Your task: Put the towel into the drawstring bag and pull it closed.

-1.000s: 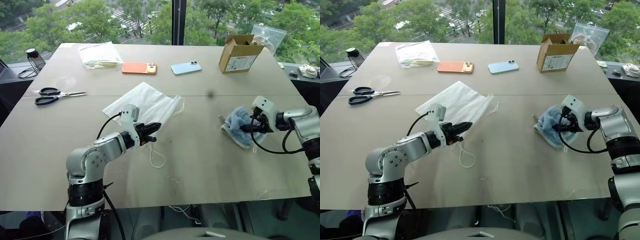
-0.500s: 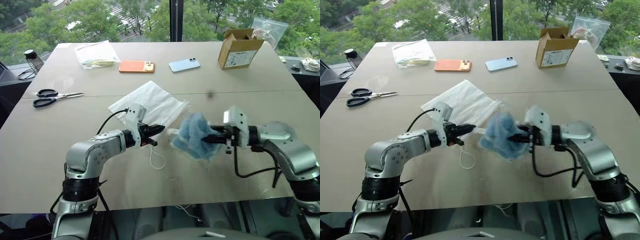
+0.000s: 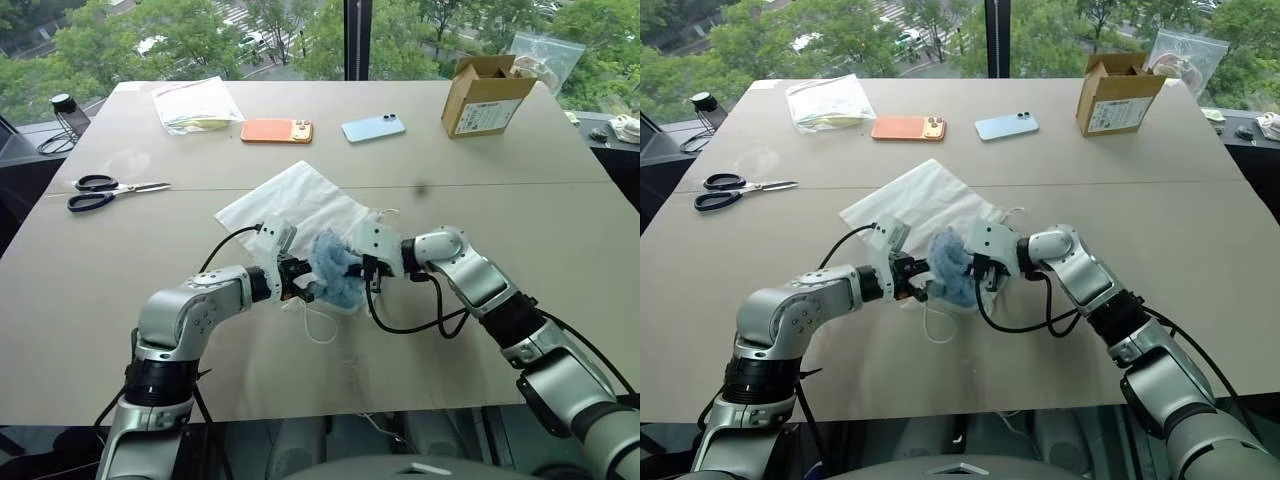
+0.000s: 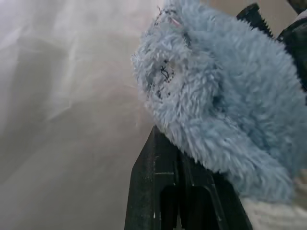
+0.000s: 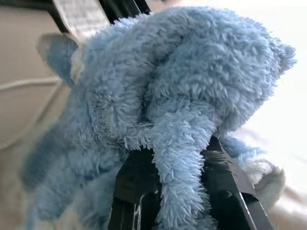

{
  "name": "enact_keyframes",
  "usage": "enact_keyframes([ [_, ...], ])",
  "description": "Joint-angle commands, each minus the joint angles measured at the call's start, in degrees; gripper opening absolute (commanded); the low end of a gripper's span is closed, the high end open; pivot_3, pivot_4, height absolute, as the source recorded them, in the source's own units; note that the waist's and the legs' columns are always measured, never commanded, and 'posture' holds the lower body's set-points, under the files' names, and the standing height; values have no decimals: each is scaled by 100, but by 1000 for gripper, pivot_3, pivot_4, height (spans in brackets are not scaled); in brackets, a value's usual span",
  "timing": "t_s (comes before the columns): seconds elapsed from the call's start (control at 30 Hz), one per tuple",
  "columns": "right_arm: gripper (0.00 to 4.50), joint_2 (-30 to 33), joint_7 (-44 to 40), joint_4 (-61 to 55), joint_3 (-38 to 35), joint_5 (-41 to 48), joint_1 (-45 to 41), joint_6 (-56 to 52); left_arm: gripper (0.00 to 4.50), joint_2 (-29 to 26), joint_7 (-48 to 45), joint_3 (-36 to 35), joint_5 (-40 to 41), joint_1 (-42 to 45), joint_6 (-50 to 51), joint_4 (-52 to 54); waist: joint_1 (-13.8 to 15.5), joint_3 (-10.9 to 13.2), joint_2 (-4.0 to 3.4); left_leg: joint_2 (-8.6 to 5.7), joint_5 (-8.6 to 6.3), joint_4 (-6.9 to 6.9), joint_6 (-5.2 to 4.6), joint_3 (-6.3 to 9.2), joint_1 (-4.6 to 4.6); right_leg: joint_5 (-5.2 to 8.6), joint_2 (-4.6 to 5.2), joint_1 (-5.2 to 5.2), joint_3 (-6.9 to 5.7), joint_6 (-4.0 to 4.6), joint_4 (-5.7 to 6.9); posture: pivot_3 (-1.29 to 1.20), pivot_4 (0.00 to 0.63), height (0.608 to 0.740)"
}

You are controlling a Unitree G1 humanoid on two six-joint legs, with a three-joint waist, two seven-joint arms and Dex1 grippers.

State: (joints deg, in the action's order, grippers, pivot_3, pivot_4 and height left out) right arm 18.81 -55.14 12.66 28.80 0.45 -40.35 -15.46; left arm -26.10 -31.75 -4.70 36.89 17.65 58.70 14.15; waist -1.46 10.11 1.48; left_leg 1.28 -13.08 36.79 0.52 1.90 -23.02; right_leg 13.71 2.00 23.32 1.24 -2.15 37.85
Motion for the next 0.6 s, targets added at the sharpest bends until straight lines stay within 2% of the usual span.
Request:
enact_keyframes([
  [0.03,189,172,-45,267,170,-350,158,-271,0,235,140,-536,543,55,-101,659,36,0,0,-1,0,0,0,-1,1,0,0,0,0,-1,1,0,150,740],
  [0.4,186,-4,99,552,245,-609,-9,-917,0,299,332,-938,1212,-62,-34,1135,63,-12,2,-2,0,7,0,5,38,0,-1,-36,-7,0,3,0,150,740],
  [0.5,186,-336,331,562,-188,-225,-30,-1466,0,72,202,-769,1243,-237,28,1277,48,-15,5,0,1,10,-1,8,41,0,-4,-38,-8,1,6,0,150,740],
  [0.6,185,-853,518,512,-1040,534,-26,-2302,0,-198,94,-528,1092,-504,34,1382,26,-15,4,2,1,9,-1,5,48,-1,-8,-41,-2,2,10,0,150,740],
])
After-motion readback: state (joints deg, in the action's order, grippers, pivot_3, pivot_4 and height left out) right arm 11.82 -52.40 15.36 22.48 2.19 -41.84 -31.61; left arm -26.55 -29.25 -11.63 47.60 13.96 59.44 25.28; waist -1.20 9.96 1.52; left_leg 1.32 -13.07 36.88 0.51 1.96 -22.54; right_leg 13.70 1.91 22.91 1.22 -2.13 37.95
